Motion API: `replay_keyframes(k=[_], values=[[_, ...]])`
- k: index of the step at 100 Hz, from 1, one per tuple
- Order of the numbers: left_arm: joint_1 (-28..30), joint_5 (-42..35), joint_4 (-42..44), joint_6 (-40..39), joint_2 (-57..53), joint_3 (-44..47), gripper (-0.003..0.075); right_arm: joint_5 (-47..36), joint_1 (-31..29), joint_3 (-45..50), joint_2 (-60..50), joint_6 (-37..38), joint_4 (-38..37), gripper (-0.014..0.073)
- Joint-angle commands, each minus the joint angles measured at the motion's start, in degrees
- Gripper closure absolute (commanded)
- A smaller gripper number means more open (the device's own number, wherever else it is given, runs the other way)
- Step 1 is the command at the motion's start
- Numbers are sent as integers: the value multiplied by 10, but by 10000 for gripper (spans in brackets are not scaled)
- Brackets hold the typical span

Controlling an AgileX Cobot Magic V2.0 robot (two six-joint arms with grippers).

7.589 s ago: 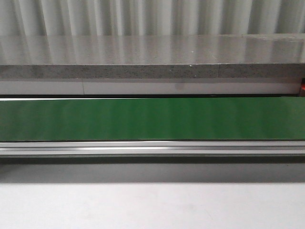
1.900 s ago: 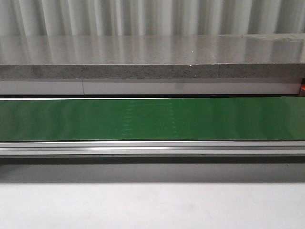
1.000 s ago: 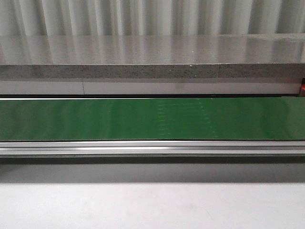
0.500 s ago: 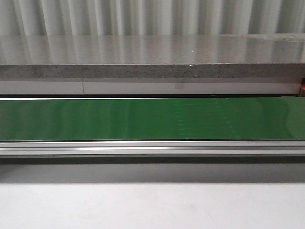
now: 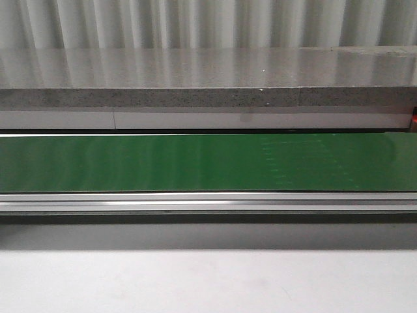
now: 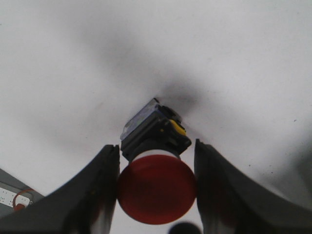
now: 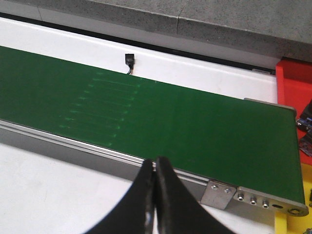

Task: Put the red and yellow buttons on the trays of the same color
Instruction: 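Grasp a red push button from the pile with the left gripper, then lower the red button onto the belt and open the left gripper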

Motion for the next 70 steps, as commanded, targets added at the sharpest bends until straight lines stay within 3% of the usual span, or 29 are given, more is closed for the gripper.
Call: replay_keyframes(k=[1, 40, 70], values=[[3, 1, -4, 1, -26, -18, 554, -37, 1, -14, 3, -6, -2, 660], [-1, 25, -23, 23, -117, -59, 554, -37, 1, -14, 3, -6, -2, 660], [-77, 85, -23, 32, -144, -138, 554, -37, 1, -14, 3, -6, -2, 660]])
